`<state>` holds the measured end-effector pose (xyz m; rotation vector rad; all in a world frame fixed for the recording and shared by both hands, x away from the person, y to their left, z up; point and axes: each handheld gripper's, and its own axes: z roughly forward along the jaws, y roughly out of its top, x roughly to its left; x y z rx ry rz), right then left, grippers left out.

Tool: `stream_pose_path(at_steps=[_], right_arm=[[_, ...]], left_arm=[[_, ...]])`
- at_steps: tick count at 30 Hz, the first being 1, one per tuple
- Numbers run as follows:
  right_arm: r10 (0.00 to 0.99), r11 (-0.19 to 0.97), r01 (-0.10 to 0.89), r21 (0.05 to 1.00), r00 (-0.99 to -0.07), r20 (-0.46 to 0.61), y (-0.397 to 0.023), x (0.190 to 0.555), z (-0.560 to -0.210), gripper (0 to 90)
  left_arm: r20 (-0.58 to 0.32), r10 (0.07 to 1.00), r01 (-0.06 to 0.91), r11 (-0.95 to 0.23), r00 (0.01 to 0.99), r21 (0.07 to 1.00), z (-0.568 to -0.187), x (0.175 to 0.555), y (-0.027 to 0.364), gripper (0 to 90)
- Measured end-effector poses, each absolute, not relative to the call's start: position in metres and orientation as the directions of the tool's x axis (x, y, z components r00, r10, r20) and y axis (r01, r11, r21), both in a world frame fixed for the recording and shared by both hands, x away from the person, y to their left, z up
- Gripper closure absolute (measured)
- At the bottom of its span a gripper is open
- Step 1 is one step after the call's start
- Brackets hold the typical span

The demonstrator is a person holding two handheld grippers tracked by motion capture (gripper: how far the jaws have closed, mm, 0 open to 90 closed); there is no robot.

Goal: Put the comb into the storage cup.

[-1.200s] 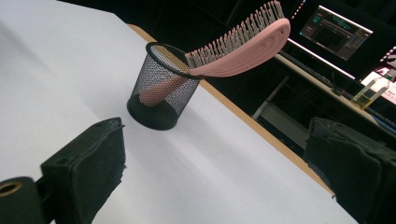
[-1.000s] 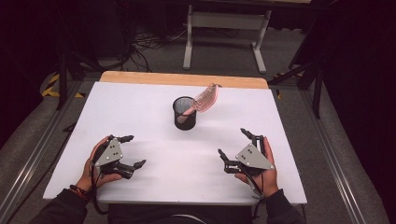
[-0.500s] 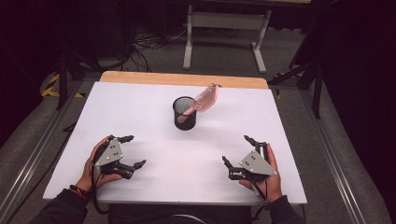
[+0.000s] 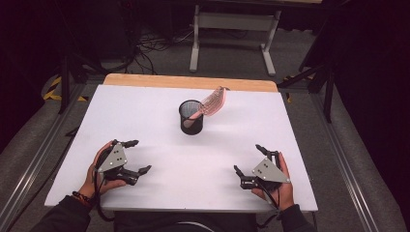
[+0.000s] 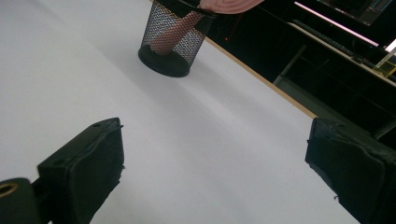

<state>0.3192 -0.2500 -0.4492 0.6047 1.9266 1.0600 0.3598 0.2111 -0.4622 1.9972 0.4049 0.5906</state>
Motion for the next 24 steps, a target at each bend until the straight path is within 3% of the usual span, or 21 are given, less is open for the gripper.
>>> stream_pose_path(at_steps=[11, 24], right_arm=[[0.738, 0.504, 0.072, 0.861, -0.553, -0.386, -0.268, 0.32, -0.465, 6.0], [0.749, 0.469, 0.065, 0.881, -0.557, -0.358, -0.27, 0.32, -0.462, 5.9]], left_arm=[[0.232, 0.51, 0.028, -0.451, 0.828, 0.892, -0.46, 0.361, 0.211, 7.5], [0.234, 0.507, 0.025, -0.453, 0.83, 0.891, -0.46, 0.359, 0.209, 7.1]])
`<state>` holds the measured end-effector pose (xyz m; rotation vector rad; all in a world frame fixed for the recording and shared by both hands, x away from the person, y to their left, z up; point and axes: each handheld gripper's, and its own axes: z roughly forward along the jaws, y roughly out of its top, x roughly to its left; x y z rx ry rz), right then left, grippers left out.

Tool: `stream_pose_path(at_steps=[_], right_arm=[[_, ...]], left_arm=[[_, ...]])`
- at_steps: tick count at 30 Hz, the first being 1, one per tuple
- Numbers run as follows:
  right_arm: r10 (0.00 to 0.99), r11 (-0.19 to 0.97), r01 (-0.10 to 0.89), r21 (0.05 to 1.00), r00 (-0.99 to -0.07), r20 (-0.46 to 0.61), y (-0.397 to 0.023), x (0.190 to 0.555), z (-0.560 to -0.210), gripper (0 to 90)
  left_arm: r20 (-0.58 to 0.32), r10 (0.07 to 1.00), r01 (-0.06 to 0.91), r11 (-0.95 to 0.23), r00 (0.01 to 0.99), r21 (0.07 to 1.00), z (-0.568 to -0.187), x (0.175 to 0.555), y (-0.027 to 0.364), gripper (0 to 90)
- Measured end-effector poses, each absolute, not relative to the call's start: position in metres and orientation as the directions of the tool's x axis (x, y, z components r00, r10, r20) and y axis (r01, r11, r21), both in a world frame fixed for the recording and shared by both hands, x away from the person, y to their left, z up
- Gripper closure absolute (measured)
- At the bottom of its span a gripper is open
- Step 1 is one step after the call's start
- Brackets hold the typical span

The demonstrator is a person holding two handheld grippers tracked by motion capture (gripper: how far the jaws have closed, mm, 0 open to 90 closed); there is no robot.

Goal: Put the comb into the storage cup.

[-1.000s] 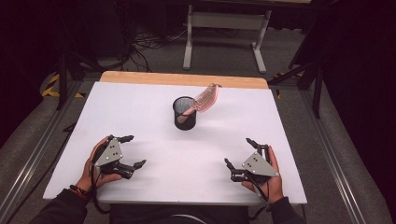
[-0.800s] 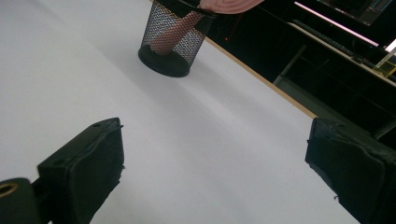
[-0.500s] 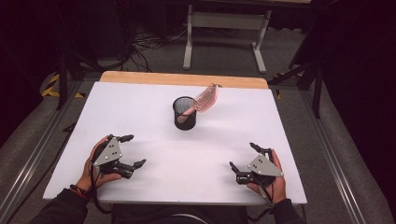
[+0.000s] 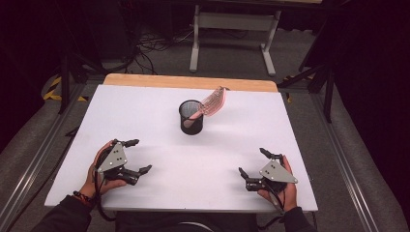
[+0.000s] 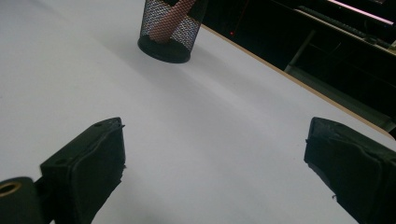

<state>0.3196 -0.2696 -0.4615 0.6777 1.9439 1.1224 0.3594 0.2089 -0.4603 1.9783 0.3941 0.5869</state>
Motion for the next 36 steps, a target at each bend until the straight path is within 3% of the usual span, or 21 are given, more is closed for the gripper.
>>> stream_pose_path(at_steps=[36], right_arm=[[0.752, 0.472, 0.056, 0.88, -0.546, -0.369, -0.2687, 0.3191, -0.4577, 5.9]], left_arm=[[0.236, 0.508, 0.029, -0.46, 0.828, 0.888, -0.4611, 0.3604, 0.209, 7.0]])
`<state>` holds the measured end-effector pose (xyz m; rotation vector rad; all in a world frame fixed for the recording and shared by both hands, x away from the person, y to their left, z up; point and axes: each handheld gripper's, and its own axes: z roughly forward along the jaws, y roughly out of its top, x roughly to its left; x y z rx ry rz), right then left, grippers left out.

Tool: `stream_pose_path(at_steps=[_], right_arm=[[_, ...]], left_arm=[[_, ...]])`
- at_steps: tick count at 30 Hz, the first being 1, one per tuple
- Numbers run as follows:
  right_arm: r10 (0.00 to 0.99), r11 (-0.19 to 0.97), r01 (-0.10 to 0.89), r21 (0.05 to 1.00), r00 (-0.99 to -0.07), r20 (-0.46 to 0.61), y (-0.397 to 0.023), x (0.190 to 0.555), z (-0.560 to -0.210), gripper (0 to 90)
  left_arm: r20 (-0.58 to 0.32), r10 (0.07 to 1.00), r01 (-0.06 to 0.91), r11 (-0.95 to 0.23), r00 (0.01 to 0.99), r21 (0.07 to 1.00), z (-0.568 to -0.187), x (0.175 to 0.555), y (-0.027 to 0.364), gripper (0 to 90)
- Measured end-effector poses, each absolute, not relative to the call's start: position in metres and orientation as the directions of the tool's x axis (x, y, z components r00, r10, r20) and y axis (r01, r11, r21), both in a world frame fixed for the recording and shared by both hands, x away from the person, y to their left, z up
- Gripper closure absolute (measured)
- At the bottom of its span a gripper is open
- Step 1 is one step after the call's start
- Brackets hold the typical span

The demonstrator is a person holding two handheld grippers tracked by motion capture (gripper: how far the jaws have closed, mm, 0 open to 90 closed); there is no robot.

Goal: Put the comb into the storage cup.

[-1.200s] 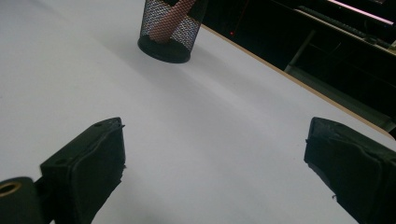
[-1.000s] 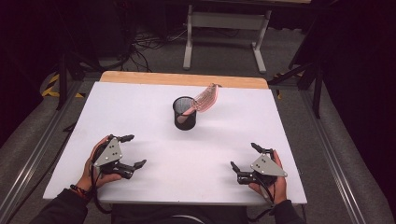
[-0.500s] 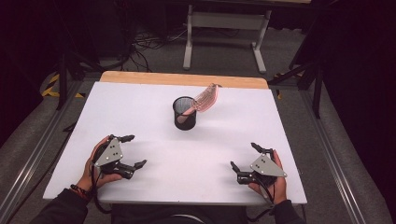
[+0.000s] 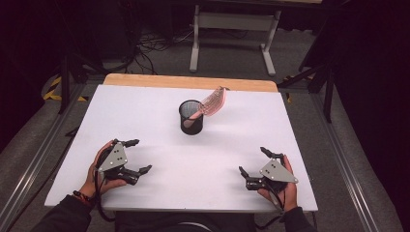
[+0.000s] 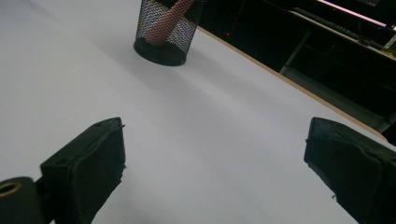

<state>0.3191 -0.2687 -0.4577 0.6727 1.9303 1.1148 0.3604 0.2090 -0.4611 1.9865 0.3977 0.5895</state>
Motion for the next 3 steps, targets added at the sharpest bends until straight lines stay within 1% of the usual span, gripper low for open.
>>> stream_pose_path(at_steps=[3], right_arm=[[0.754, 0.472, 0.06, 0.88, -0.545, -0.367, -0.269, 0.3194, -0.4573, 6.0]], left_arm=[[0.229, 0.512, 0.036, -0.455, 0.828, 0.89, -0.4612, 0.361, 0.2092, 6.9]])
